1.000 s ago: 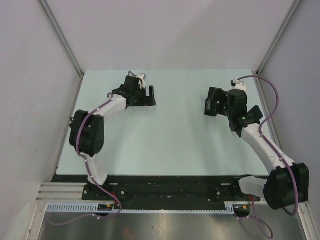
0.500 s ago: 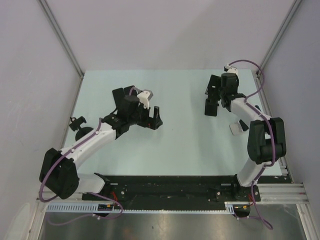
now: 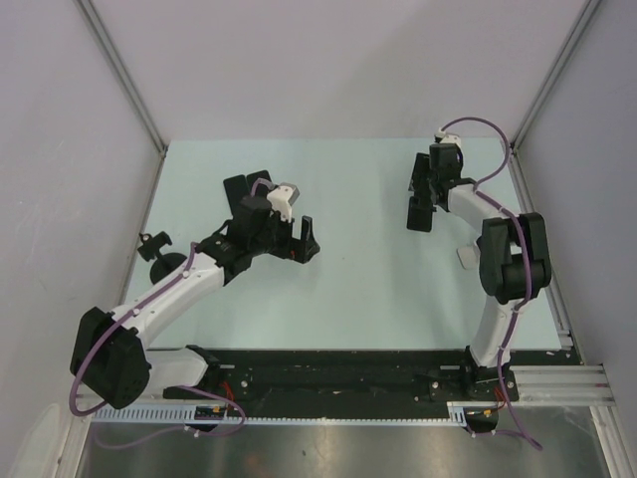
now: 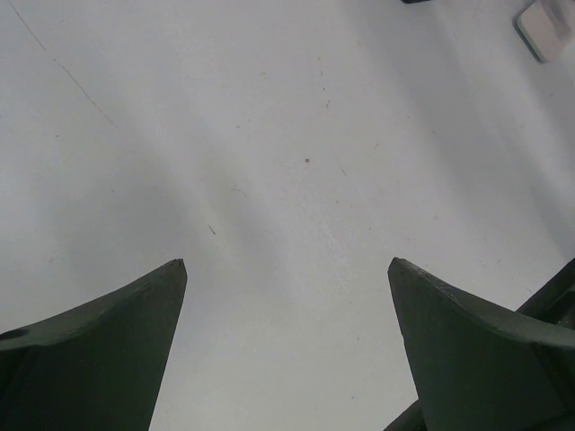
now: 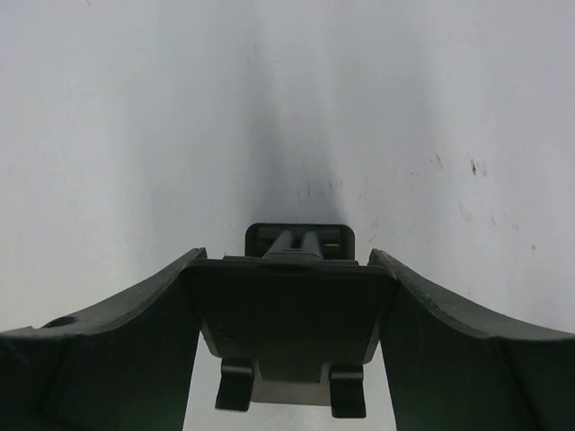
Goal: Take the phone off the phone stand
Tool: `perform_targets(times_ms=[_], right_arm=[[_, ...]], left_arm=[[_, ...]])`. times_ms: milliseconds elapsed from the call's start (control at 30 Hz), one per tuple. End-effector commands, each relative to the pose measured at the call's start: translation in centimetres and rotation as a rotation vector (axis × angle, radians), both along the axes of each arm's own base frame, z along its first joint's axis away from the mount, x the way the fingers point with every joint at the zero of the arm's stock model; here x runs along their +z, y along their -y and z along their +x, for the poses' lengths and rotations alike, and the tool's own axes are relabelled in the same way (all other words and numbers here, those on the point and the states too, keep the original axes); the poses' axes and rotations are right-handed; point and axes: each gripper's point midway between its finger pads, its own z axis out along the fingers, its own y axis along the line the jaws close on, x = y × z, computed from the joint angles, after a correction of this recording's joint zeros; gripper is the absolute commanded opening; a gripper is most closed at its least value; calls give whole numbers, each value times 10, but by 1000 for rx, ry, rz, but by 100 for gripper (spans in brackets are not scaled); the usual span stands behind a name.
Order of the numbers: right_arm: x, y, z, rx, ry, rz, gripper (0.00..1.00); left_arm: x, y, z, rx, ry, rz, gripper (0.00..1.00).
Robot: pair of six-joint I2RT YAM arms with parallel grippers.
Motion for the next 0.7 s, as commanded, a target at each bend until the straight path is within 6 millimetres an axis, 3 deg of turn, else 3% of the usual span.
perform_targets(times_ms=[0, 100, 200, 467, 500, 667], right_arm=[[28, -10, 2, 31, 38, -14, 56], [43, -28, -8, 70, 40, -1, 36], [59, -51, -21, 122, 46, 29, 26], [106, -129, -64, 243, 101, 190, 18], [110, -148, -73, 284, 102, 212, 17], [127, -200, -105, 384, 123, 314, 16]], left_arm=[[16, 7, 5, -20, 55, -32, 100], [23, 12, 8, -29, 58, -52, 100], [30, 20, 12, -40, 64, -78, 100], [41, 36, 18, 2, 39, -191, 98], [43, 39, 19, -4, 45, -207, 97], [46, 51, 12, -27, 37, -245, 94]])
